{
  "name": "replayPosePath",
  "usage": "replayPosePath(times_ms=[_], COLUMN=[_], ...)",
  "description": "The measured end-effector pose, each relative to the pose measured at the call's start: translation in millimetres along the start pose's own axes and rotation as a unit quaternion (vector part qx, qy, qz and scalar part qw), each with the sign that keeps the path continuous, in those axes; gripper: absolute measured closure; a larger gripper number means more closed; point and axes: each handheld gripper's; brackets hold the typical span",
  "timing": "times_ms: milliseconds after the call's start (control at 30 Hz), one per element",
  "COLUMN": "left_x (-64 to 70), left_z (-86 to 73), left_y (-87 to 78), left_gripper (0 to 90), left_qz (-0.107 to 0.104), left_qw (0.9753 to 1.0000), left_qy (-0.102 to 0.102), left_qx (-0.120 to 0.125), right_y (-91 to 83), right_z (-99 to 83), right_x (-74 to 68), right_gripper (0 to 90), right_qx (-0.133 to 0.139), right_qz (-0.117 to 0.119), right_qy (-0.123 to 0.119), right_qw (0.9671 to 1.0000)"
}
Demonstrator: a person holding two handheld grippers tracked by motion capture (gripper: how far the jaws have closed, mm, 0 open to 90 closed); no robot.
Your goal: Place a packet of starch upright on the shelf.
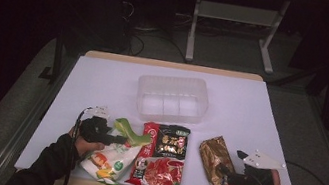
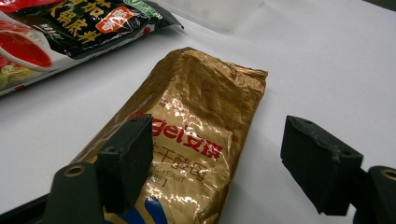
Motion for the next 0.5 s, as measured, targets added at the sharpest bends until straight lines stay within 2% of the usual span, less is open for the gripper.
replayPosePath(times_ms=[67,167,267,367,500], left_x=[2.3,5.7,5.0,6.9,12.4], left_z=[-0.8,-3.3,-4.8,-5.1,-5.0], left_y=[-2.5,-6.9,-12.2,-20.4,-24.5], left_gripper=[79.7,82.9,84.3,84.6,85.0], left_qz=[0.008,0.017,0.017,0.01,0.021], left_qw=[0.9999,0.9997,0.9995,0.9987,0.9981], left_qy=[0.006,0.008,-0.003,-0.013,0.0], left_qx=[0.007,0.016,0.026,0.048,0.059], right_y=[-0.4,-1.0,-1.2,-0.6,2.0], right_z=[0.0,-0.2,0.5,1.3,2.7], right_x=[0.0,1.1,2.7,2.6,3.2], right_gripper=[24.6,24.6,24.7,25.1,25.4], right_qx=[0.0,0.0,0.003,0.004,0.002], right_qz=[-0.002,-0.01,-0.012,-0.01,-0.006], right_qy=[0.0,0.0,0.004,0.002,0.003], right_qw=[1.0,1.0,0.9999,0.9999,1.0])
Point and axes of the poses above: each handheld gripper's, and its own axes: y roughly forward along the jaws, z roughly out of its top, x roughly to its right, and after that the axes turned 5 degrees about x, right-handed
